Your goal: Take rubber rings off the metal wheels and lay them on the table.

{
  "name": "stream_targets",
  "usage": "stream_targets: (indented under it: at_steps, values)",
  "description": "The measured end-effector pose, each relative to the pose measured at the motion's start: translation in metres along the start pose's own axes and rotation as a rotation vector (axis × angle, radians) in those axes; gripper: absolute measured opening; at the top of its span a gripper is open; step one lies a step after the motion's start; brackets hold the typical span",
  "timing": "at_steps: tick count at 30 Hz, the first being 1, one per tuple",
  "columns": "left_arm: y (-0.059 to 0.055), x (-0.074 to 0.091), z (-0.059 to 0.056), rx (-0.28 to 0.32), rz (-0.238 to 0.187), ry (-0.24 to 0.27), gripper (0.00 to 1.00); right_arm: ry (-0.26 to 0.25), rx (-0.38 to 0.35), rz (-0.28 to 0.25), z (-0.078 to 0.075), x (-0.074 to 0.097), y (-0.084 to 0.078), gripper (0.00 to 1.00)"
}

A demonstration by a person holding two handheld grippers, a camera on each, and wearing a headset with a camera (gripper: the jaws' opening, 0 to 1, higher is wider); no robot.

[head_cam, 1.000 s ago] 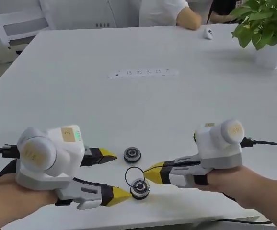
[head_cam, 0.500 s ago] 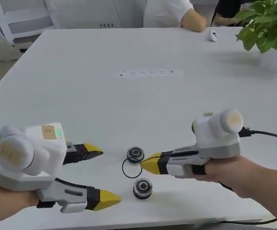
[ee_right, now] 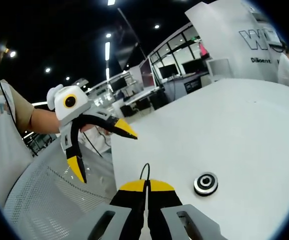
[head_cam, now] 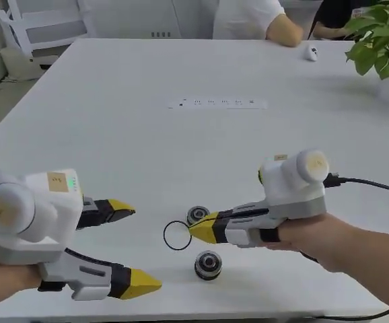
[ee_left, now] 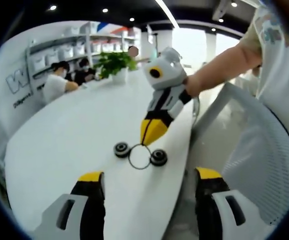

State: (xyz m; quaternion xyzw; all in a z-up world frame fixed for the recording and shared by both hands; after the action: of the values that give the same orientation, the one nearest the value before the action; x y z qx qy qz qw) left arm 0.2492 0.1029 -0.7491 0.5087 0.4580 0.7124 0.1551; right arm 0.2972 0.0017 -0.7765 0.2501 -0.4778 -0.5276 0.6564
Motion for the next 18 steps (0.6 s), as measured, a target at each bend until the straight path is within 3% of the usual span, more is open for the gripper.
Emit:
stream_targets:
  at_steps: [18]
  values:
    - [-0.011,0.013,0.007,0.030,0.007,0.036,0.74,0.022,0.009,0.123,-0.001,-0.029,-0.024,0.00]
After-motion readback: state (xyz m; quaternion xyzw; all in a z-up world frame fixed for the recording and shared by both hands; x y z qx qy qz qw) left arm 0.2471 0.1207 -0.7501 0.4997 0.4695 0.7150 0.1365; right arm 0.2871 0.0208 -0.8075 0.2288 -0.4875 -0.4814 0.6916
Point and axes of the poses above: the centre of the closed fingertips' face, and the gripper's own axes: x roughly backward along the fingers, z roughly to its left, y roughly out of its top, the point moved 4 cm from there along x, roughly backward along the fingers, and after that the axes turned 4 degrees about y, right-handed, at the moved point
